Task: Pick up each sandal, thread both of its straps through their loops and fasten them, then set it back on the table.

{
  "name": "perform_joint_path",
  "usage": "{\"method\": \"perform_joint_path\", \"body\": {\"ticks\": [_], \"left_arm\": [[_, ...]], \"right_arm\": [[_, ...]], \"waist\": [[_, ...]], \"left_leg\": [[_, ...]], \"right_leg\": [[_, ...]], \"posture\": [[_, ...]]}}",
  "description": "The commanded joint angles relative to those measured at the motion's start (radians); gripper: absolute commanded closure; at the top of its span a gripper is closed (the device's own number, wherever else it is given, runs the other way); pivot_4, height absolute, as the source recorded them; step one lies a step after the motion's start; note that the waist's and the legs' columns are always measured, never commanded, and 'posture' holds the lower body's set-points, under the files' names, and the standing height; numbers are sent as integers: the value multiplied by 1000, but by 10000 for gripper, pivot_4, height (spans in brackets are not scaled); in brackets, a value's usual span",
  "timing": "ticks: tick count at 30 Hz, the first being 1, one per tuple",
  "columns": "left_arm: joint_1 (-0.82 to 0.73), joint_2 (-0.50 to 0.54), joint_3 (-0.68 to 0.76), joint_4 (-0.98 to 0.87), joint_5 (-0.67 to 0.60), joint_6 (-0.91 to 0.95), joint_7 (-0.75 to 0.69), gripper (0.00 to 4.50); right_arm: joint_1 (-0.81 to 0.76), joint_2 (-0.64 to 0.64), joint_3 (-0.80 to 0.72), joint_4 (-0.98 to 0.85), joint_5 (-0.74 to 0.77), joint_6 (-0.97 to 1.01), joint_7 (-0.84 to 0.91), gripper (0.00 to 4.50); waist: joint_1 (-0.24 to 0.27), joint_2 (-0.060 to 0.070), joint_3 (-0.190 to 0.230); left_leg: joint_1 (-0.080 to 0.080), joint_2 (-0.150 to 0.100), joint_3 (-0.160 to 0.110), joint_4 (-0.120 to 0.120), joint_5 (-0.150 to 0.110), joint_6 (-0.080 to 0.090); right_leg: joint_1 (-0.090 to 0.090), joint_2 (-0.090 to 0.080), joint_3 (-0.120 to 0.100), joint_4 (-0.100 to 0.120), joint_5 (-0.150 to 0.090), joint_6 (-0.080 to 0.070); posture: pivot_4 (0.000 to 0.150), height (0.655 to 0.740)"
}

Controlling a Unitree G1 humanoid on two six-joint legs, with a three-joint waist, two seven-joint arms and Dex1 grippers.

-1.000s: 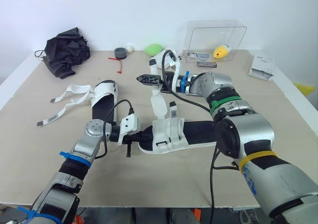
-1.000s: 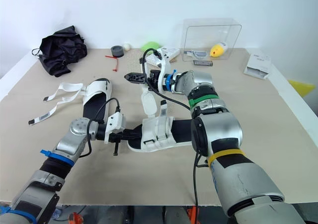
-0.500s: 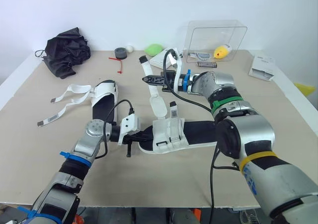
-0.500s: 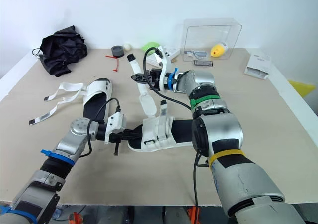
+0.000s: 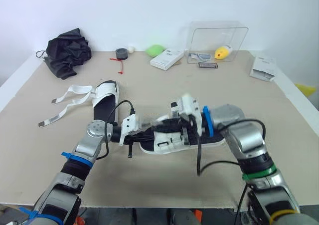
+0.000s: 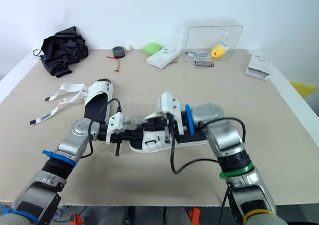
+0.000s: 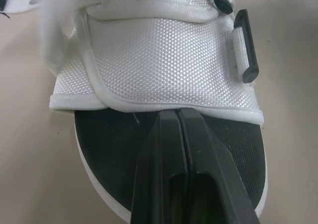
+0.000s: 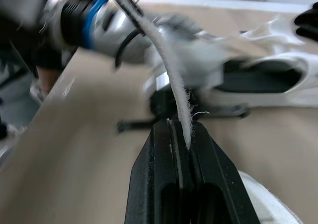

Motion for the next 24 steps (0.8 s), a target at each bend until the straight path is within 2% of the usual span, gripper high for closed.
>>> {"method": "perform_joint_path", "body": {"ticks": [1, 8, 9, 15, 17, 20, 23, 24], "left_arm": [[47, 1, -80, 84, 71, 37, -14, 45000], [19, -13, -79, 114, 77, 27, -17, 45000], [18, -14, -79, 116, 77, 26, -18, 45000], [30, -8, -78, 109, 77, 24, -19, 45000], [31, -8, -77, 108, 77, 24, -18, 45000], [31, -9, -78, 108, 77, 25, -17, 45000], [33, -9, -80, 107, 78, 23, -19, 45000], [33, -10, -80, 109, 78, 23, -20, 45000]], "right_arm": [[-8, 3, 45, 11, -118, -271, -40, 43920], [6, -67, 137, 179, -307, -820, -44, 43920], [3, -73, 141, 195, -309, -853, -45, 37632], [-5, -113, 130, 195, -299, -962, -48, 8311], [-4, -132, 113, 171, -284, -936, -54, 558], [-8, -196, 74, 90, -206, -787, -21, 558], [-8, -287, 10, -66, -20, -450, 12, 558], [-9, -328, -19, -130, 89, -296, 19, 558]], "waist": [[0, -1, 0], [8, -5, 2], [8, -5, 2], [9, -6, 2], [9, -6, 2], [11, -5, 3], [18, -5, 3], [19, -5, 3]], "left_leg": [[0, 0, 0, 0, 1, 0], [1, 0, 0, 0, 1, 0], [1, 0, 0, 0, 1, 0], [2, 0, 0, 0, 2, -1], [3, 0, 0, 0, 2, -1], [3, 0, -1, 0, 2, -1], [3, 0, -1, 0, 1, 0], [3, 0, -1, -1, 1, 0]], "right_leg": [[0, 0, 0, 0, 1, 0], [1, 1, -1, 0, 0, 1], [1, 0, 0, 0, 0, 1], [3, 0, 0, 0, 1, 0], [4, 0, 0, 0, 1, 0], [4, 0, 0, 0, 1, -1], [4, 0, 1, 0, 3, -6], [4, -1, 0, 0, 3, -7]], "posture": [[1500, 7400], [1500, 7400], [1500, 7400], [1500, 7400], [1500, 7400], [1500, 7400], [1500, 7400], [1500, 7400]]}}
